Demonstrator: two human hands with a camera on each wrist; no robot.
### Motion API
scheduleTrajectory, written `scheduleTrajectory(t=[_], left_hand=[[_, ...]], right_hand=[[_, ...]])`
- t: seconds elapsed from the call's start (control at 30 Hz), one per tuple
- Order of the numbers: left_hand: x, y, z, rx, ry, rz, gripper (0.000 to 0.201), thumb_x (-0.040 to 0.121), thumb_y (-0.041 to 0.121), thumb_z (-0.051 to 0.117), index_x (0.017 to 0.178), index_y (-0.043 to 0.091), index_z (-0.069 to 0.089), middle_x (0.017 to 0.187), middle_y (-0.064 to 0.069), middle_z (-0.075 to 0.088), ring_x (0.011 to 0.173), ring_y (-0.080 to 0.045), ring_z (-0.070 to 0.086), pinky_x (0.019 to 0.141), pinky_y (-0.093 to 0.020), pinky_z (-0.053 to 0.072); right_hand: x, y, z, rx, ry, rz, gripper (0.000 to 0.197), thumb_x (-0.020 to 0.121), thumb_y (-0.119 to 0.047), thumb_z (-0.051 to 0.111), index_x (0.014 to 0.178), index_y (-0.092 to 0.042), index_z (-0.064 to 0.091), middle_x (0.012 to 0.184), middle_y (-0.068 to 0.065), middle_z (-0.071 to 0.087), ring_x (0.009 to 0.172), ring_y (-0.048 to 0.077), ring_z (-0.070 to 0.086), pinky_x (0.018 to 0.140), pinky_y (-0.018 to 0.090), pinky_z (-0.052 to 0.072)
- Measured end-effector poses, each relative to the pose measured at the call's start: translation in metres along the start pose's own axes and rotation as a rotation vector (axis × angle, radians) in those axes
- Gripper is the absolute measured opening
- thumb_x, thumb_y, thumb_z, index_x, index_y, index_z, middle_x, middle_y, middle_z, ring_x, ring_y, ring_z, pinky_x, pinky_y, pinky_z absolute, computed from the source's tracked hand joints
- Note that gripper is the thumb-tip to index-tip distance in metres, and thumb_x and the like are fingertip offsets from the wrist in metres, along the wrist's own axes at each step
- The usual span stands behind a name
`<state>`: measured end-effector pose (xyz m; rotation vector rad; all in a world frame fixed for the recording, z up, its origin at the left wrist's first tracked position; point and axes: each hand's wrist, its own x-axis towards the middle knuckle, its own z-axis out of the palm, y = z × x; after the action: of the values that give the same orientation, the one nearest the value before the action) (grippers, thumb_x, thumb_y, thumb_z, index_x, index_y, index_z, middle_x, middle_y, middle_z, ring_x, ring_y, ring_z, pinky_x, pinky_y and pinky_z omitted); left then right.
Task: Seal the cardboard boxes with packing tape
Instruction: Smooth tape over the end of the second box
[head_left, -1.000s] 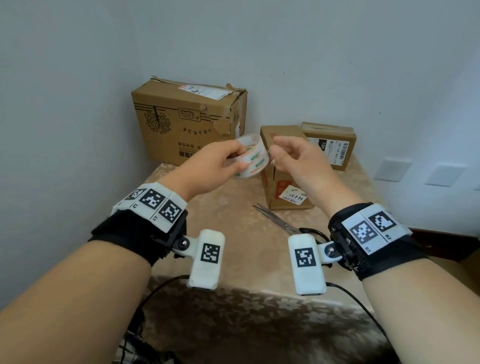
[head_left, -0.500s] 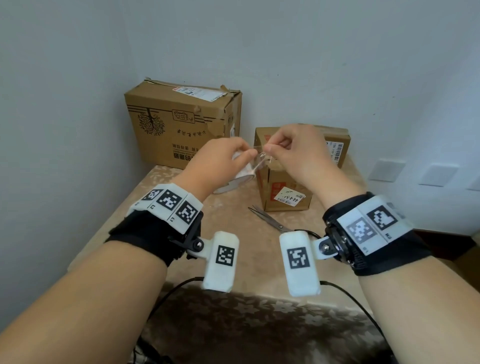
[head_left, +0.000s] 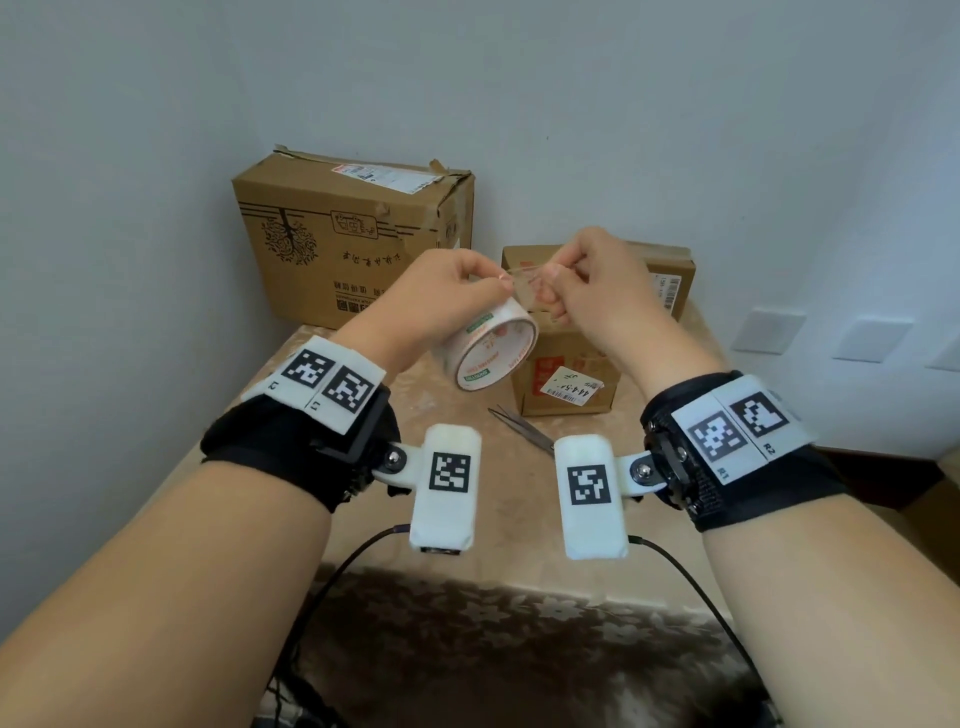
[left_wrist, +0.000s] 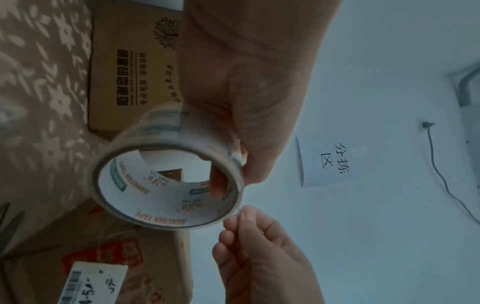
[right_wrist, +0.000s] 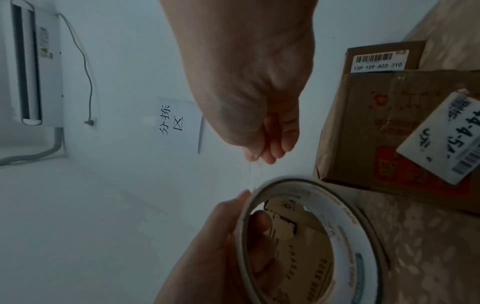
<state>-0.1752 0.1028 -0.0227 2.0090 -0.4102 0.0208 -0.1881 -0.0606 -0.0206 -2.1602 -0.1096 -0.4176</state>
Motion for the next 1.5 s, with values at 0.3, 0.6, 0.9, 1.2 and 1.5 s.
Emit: scheduleTrajectory(t=[0.3,0.6,0.9,1.2,1.5], left_hand=[[-0.008,-0.002,-0.003,0.155,-0.017,0.064,0.014,0.091,0.025,0.062,0.104,0.02,0.06,0.063,0.009,0.06,0.048,0.009,0.054,0.045,-0.007,0.039],[-0.01,0.008,-0.009,-0.065,0.007,-0.023,0.017,0.094,0.03,0.057,0.103,0.02,0.067,0.084,0.003,0.07,0.067,-0.008,0.063,0.057,-0.027,0.051],[-0.006,-0.018,0.003,0.401,-0.01,-0.004,0.029,0.096,0.029,0.052,0.119,0.014,0.062,0.117,-0.001,0.062,0.1,-0.014,0.055,0.082,-0.025,0.042],[0.014,-0.009,0.006,0.347,0.098,0.039,0.026,0.096,0.032,0.051,0.107,0.018,0.07,0.098,0.005,0.068,0.08,-0.008,0.057,0.08,-0.029,0.05],[0.047,-0.004,0.021,0.621,0.033,-0.014,0.021,0.092,0.023,0.055,0.089,0.018,0.075,0.07,0.004,0.066,0.056,-0.012,0.055,0.056,-0.025,0.049]], right_hand=[[-0.007,-0.005,-0.005,-0.024,-0.078,-0.019,0.006,0.088,-0.025,0.068,0.09,-0.021,0.072,0.079,-0.008,0.065,0.076,0.006,0.059,0.076,0.028,0.051],[0.004,0.003,-0.008,-0.071,0.123,-0.07,0.009,0.09,-0.019,0.065,0.086,-0.018,0.072,0.073,-0.012,0.06,0.066,-0.001,0.051,0.066,0.016,0.04],[-0.004,0.002,0.006,-0.156,0.069,-0.13,0.011,0.092,-0.021,0.063,0.089,-0.021,0.073,0.076,-0.017,0.059,0.072,-0.004,0.052,0.073,0.017,0.044],[0.007,0.025,-0.01,-0.053,0.123,0.097,0.015,0.09,-0.027,0.065,0.081,-0.015,0.07,0.076,-0.011,0.058,0.08,0.007,0.053,0.082,0.026,0.042],[0.024,0.043,-0.007,-0.079,0.075,0.226,0.018,0.09,-0.017,0.066,0.08,-0.004,0.072,0.093,0.002,0.068,0.105,0.02,0.061,0.082,0.032,0.053]])
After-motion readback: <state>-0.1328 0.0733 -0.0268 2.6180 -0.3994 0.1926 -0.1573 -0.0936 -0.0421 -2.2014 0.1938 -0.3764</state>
